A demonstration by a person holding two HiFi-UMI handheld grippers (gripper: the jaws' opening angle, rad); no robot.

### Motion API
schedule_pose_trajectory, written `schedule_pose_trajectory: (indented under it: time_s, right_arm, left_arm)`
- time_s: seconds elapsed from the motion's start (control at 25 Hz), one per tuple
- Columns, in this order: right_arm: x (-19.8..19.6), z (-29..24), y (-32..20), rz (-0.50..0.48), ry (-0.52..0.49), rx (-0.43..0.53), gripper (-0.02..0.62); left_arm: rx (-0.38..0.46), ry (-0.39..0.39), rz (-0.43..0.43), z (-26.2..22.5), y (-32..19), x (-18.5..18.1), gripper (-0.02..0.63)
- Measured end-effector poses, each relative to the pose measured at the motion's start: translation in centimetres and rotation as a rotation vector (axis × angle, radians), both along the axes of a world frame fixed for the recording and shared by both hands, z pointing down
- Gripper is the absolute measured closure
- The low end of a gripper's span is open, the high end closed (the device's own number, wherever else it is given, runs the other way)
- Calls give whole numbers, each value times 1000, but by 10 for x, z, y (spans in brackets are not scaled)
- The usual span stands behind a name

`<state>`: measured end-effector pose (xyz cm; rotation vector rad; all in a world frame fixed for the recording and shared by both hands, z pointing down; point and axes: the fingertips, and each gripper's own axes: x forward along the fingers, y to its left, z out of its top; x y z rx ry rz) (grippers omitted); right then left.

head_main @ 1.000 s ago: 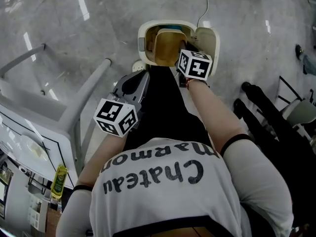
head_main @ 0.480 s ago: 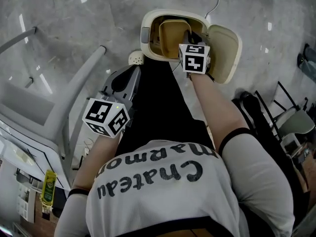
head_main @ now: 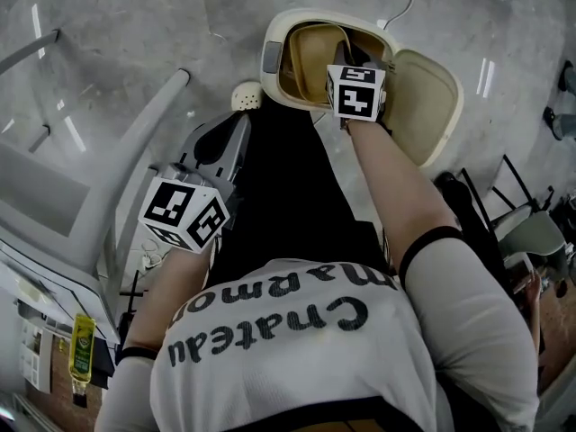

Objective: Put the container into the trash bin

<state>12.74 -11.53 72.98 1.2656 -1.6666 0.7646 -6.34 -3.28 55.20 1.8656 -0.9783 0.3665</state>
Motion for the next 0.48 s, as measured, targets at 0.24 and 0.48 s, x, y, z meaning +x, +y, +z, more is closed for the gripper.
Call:
schedule_pose_trajectory:
  time_s: [0.24, 0.48]
  right_arm:
    - [-2, 6, -1, -8, 1, -10, 563]
    - [-5, 19, -3, -28, 14, -40, 563]
  left_arm:
    - [-3, -1, -7, 1, -6, -4, 583]
    - [-10, -1, -17, 5, -11, -9, 583]
